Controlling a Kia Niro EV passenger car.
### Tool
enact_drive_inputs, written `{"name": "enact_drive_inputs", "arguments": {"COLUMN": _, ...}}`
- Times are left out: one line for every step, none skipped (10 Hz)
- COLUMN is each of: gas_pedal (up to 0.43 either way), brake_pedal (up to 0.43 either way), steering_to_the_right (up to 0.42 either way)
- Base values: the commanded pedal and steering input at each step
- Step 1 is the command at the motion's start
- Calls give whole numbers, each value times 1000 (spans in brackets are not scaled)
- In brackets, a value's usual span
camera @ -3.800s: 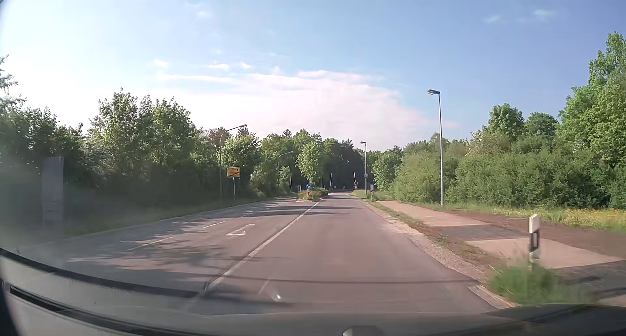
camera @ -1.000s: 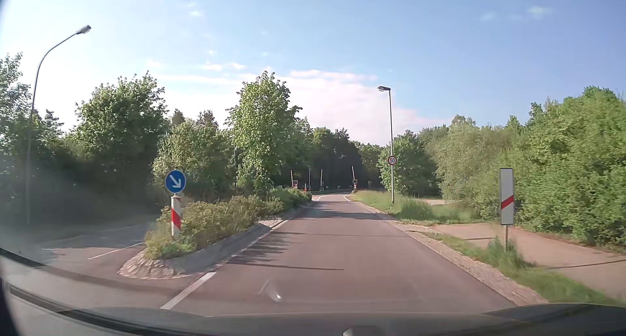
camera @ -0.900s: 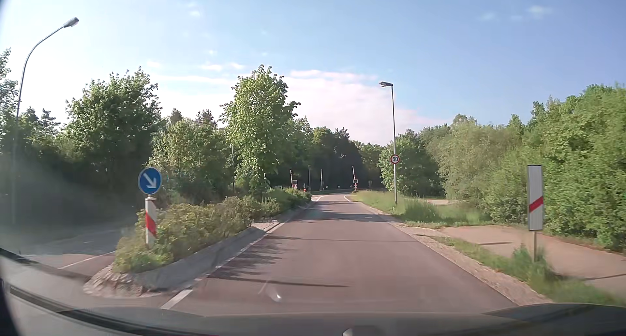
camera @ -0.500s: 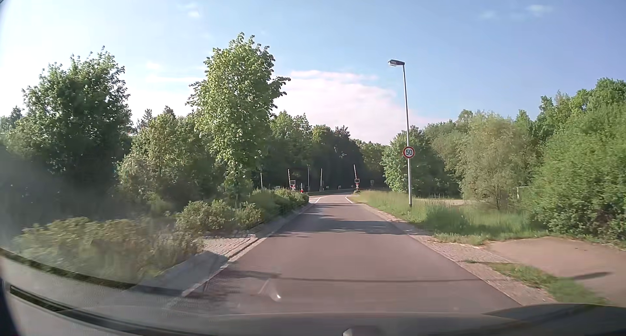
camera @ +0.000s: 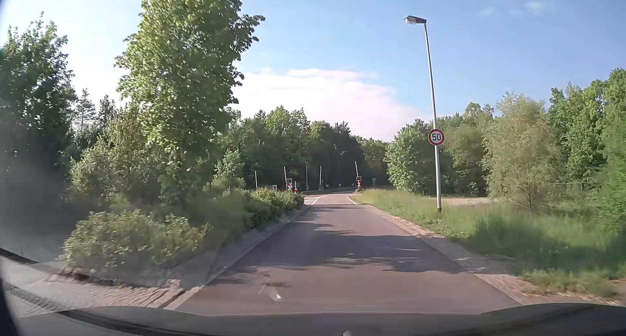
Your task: Follow the waypoints while adhering to traffic rules and regulations
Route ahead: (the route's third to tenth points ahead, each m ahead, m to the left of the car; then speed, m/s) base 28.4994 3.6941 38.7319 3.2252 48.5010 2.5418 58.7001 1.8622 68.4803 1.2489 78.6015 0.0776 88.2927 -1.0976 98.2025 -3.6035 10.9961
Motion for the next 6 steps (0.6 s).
{"name": "enact_drive_inputs", "arguments": {"gas_pedal": 59, "brake_pedal": 0, "steering_to_the_right": -1}}
{"name": "enact_drive_inputs", "arguments": {"gas_pedal": 59, "brake_pedal": 0, "steering_to_the_right": -1}}
{"name": "enact_drive_inputs", "arguments": {"gas_pedal": 59, "brake_pedal": 0, "steering_to_the_right": -1}}
{"name": "enact_drive_inputs", "arguments": {"gas_pedal": 59, "brake_pedal": 0, "steering_to_the_right": -1}}
{"name": "enact_drive_inputs", "arguments": {"gas_pedal": 59, "brake_pedal": 0, "steering_to_the_right": -1}}
{"name": "enact_drive_inputs", "arguments": {"gas_pedal": 67, "brake_pedal": 0, "steering_to_the_right": -1}}
